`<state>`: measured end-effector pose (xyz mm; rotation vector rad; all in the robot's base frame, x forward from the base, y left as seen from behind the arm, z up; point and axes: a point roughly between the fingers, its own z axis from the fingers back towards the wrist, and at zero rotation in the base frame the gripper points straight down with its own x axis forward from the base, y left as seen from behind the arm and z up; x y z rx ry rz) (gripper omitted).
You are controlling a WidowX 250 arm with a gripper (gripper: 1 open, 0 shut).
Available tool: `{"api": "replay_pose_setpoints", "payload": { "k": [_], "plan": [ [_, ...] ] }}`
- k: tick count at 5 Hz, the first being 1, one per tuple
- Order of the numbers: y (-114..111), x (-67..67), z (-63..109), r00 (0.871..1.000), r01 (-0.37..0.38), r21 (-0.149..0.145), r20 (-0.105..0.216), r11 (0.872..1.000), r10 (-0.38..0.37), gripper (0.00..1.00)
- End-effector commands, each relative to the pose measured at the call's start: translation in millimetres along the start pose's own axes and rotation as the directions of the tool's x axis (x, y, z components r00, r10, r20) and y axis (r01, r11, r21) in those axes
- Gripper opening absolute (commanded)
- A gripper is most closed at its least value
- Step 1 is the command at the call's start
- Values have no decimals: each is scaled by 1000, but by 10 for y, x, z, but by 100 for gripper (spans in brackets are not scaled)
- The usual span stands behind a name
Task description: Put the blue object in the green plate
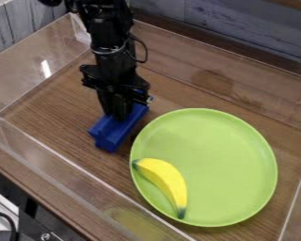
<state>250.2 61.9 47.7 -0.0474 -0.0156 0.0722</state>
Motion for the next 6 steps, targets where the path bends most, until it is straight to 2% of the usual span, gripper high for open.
{"api": "replay_pose_setpoints", "payload": {
  "k": [1,6],
  "plan": [
    [-18,56,144,999,4,10,34,1000,-4,0],
    [-85,106,273,998,-25,6,52,1000,25,0]
  ]
}}
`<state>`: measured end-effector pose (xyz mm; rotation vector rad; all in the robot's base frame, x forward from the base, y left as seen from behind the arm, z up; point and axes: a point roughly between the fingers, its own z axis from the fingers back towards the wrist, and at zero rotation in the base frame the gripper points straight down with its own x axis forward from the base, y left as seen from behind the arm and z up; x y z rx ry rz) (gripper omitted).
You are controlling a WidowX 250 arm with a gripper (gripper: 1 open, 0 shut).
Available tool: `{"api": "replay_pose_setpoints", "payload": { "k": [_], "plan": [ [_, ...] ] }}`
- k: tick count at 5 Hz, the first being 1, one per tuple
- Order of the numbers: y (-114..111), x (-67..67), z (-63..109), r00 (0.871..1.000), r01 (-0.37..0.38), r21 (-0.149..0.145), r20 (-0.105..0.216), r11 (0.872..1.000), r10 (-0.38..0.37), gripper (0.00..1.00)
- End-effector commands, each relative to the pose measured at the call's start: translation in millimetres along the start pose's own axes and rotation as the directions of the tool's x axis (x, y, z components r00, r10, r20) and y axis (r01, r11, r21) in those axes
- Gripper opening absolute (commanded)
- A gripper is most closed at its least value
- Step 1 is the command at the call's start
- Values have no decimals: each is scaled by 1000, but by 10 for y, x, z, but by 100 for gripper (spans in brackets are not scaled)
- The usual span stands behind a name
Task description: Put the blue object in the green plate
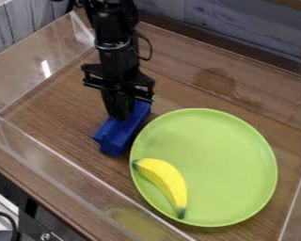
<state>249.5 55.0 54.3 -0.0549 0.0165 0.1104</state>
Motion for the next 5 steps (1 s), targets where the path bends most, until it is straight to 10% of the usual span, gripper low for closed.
{"api": "replay_pose_setpoints", "payload": {
  "k": [1,5],
  "plan": [
    [-56,119,265,996,6,9,92,1000,-7,0],
    [-241,109,593,992,-9,0,123,1000,9,0]
  ]
}}
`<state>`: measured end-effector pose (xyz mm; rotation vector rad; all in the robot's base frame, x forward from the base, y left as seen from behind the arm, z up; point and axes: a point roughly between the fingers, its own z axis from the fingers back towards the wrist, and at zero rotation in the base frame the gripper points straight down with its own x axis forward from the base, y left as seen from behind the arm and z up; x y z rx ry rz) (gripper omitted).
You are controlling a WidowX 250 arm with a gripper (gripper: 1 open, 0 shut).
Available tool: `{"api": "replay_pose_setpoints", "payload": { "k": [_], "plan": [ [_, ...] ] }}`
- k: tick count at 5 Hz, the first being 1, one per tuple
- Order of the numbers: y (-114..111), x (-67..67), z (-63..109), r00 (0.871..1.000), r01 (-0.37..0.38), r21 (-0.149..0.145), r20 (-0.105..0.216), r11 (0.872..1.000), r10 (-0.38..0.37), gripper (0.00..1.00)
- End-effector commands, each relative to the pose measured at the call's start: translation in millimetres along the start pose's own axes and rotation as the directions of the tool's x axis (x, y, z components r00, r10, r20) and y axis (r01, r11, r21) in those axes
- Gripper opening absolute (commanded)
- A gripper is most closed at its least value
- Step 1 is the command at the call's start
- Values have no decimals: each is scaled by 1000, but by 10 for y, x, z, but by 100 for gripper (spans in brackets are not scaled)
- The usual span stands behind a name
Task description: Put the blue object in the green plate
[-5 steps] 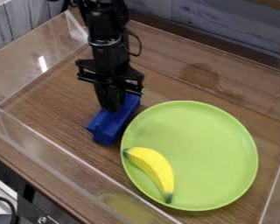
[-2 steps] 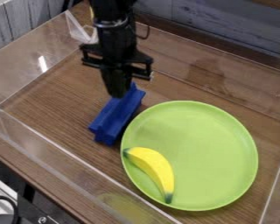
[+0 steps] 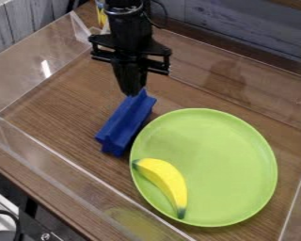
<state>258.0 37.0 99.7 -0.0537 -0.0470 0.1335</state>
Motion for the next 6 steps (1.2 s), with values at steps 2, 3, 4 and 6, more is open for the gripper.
{"api": "replay_pose_setpoints", "payload": {
  "k": [2,3,4,6],
  "plan": [
    [-42,31,32,998,15,3,55,1000,-15,100],
    [-34,19,-28,998,13,4,54,1000,-13,100],
    [-20,4,-92,999,11,6,51,1000,-11,100],
    [16,-21,-216,999,2,8,49,1000,-2,100]
  ]
}}
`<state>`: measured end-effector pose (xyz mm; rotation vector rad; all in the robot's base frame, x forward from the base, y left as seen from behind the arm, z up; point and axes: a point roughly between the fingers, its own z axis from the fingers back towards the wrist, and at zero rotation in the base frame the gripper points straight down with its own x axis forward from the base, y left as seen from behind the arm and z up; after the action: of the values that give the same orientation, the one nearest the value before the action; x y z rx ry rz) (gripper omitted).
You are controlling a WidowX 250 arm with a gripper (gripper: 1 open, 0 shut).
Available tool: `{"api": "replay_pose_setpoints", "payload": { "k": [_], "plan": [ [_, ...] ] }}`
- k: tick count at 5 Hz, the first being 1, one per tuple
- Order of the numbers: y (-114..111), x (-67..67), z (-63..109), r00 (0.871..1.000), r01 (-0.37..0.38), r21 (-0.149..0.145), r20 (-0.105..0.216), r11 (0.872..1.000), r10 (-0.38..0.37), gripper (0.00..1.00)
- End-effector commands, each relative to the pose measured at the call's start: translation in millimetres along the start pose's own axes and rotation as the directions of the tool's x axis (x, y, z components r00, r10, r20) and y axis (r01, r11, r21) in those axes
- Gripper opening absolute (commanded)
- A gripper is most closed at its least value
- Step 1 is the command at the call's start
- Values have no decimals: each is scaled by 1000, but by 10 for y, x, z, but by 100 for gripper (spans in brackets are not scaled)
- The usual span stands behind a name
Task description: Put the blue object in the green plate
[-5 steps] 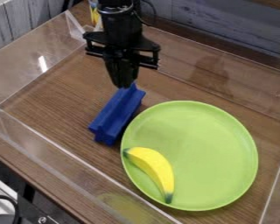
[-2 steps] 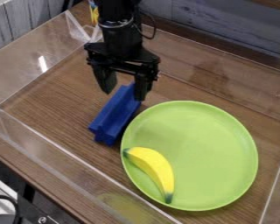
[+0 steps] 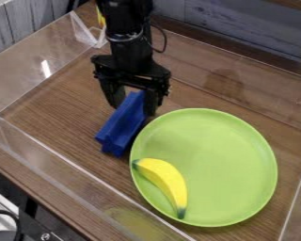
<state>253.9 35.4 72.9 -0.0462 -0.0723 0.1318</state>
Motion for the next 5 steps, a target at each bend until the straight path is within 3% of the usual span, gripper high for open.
{"api": "replay_pose_setpoints", "payload": {
  "k": [1,5],
  "plan": [
    [35,25,-18,1000,-9,3,23,1000,9,100],
    [140,14,-252,999,-34,8,17,999,34,100]
  ]
}}
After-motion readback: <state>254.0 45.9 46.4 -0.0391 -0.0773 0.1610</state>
